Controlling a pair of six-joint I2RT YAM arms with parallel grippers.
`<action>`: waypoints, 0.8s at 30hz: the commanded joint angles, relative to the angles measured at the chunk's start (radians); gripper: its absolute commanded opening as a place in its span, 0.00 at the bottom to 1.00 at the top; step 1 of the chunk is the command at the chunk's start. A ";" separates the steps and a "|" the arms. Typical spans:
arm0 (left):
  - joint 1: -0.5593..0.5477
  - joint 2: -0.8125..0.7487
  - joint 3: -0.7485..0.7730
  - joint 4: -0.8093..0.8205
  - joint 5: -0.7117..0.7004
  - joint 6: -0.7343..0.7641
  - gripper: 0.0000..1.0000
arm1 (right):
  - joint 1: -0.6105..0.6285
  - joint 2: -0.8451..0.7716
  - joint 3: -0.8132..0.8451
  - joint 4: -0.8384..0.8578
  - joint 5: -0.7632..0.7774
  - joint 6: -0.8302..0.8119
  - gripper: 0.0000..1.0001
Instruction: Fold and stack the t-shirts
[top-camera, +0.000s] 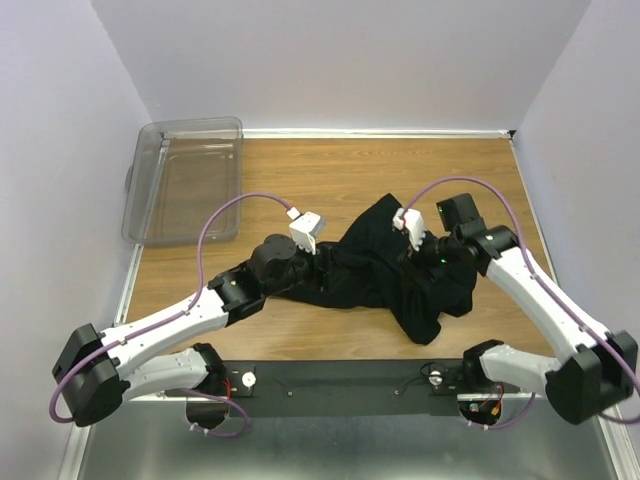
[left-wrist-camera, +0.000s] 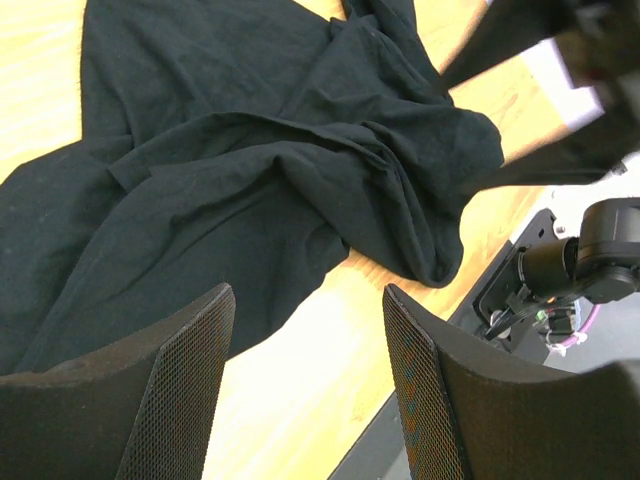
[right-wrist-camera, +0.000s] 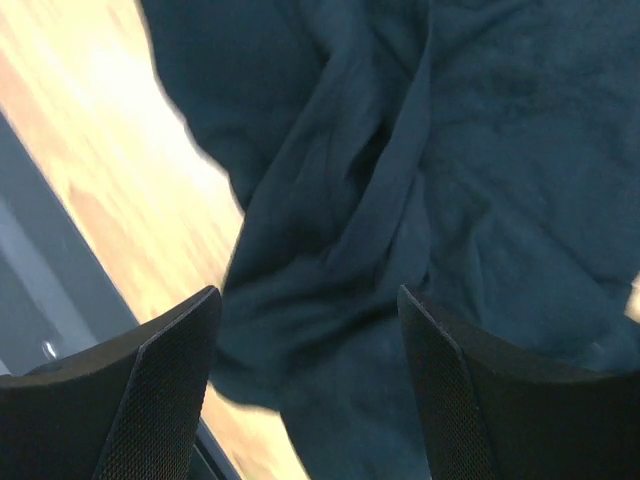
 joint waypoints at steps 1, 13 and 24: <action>0.004 -0.056 -0.047 0.037 -0.083 -0.056 0.69 | 0.047 0.111 0.017 0.177 -0.006 0.233 0.78; 0.021 -0.355 -0.288 0.069 -0.159 -0.259 0.69 | 0.065 0.350 0.095 0.355 0.224 0.311 0.68; 0.032 -0.418 -0.305 0.015 -0.169 -0.262 0.70 | 0.072 0.498 0.144 0.360 0.131 0.330 0.59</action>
